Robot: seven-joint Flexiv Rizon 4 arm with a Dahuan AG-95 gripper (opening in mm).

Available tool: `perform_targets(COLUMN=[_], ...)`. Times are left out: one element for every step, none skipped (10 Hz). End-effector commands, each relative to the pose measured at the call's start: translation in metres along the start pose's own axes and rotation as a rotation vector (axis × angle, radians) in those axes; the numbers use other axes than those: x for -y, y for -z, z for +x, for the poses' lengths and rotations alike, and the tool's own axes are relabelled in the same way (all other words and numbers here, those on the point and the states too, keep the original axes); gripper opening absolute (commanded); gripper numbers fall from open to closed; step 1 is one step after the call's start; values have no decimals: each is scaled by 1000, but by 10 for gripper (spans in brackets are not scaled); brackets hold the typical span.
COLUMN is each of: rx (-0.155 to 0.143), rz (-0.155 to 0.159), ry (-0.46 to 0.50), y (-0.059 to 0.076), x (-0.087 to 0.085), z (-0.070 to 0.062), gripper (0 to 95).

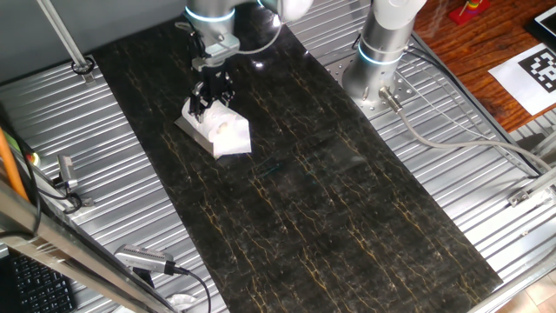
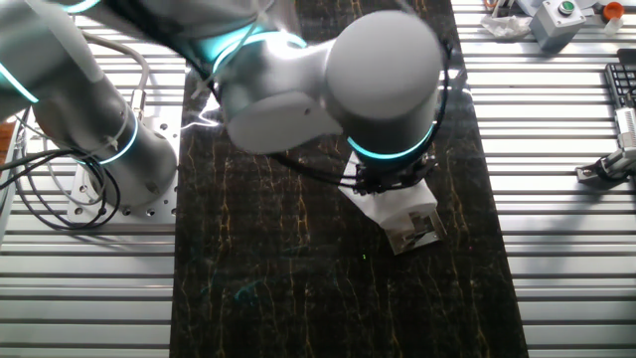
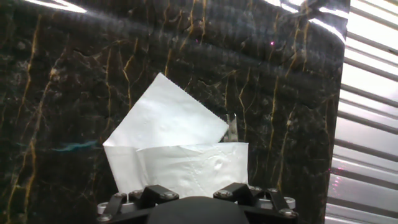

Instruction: Put the toilet paper on its holder

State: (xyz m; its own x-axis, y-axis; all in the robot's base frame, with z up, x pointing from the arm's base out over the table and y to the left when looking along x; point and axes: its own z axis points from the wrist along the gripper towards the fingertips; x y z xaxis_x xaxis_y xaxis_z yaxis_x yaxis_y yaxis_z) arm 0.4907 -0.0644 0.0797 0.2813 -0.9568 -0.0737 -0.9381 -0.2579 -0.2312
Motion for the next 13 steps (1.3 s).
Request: perform_targets(rx=[-7,-9,-10,-14,-17,-17,-21,-23,-22,-24,-25,-30,-34], rz=[0,1,2,2,2,1,0,0,0,4,10,23,41], ry=[-1,0,2,7,8,10,19,32,42,57,61,71,72], y=[-1,-2,-2,-2,-3,-3,-2,-1,0,0,0,0,0], x=[0,0,0,0,1,3,6,9,11,12,12,12,12], z=[0,0,0,0,0,-2,-2,-3,-3,-3,-3,-3,-3], gripper=[0,0,0,190,380,570,760,760,760,950,950,950,950])
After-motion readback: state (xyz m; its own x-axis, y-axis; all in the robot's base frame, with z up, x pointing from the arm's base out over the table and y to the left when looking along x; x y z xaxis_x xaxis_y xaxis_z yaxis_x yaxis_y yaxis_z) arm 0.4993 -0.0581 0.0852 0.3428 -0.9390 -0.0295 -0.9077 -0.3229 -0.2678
